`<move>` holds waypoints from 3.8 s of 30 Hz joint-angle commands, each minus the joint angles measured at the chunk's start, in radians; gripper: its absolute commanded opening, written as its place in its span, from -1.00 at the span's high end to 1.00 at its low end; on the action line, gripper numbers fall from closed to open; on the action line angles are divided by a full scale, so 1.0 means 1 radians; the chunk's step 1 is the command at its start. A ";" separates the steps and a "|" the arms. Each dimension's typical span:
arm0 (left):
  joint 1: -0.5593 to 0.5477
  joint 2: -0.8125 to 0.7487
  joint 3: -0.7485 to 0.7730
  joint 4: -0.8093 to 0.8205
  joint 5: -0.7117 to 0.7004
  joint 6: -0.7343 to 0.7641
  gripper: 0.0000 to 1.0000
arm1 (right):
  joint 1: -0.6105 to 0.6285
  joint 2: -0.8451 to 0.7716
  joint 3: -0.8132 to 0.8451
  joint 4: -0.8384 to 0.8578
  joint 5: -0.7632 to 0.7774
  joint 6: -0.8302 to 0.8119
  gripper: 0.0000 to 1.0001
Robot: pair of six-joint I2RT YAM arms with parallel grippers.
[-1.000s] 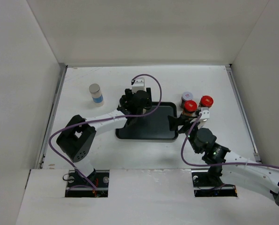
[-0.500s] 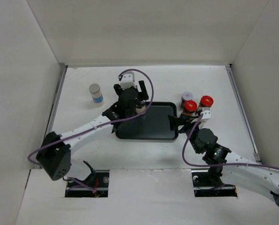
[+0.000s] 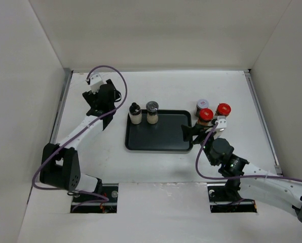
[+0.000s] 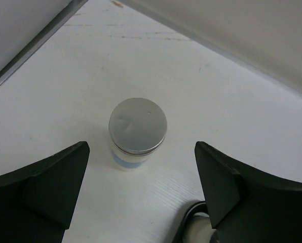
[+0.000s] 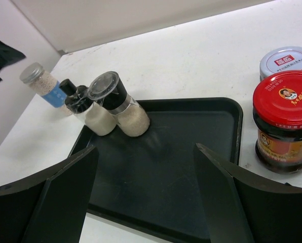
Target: Organize the condiment bottles
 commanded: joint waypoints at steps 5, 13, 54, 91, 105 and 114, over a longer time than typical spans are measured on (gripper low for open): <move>0.075 0.151 0.132 -0.029 0.076 -0.002 -0.71 | 0.010 -0.011 -0.004 0.046 0.002 0.003 -0.64; 0.124 0.263 0.195 -0.033 0.096 0.013 -0.50 | 0.013 -0.013 -0.005 0.046 0.004 0.000 -0.65; -0.597 0.242 0.353 0.257 0.160 0.125 0.25 | -0.047 -0.169 -0.070 0.023 0.193 0.017 -0.65; -0.554 0.420 0.266 0.303 0.128 0.156 -0.68 | -0.047 -0.188 -0.068 0.005 0.205 0.022 -0.63; -0.609 0.158 0.243 0.526 0.191 0.160 -0.75 | -0.033 -0.110 0.149 -0.237 0.186 -0.020 0.54; -0.586 -0.256 -0.207 0.606 0.067 0.116 0.39 | -0.059 0.042 0.392 -0.555 0.148 -0.011 0.64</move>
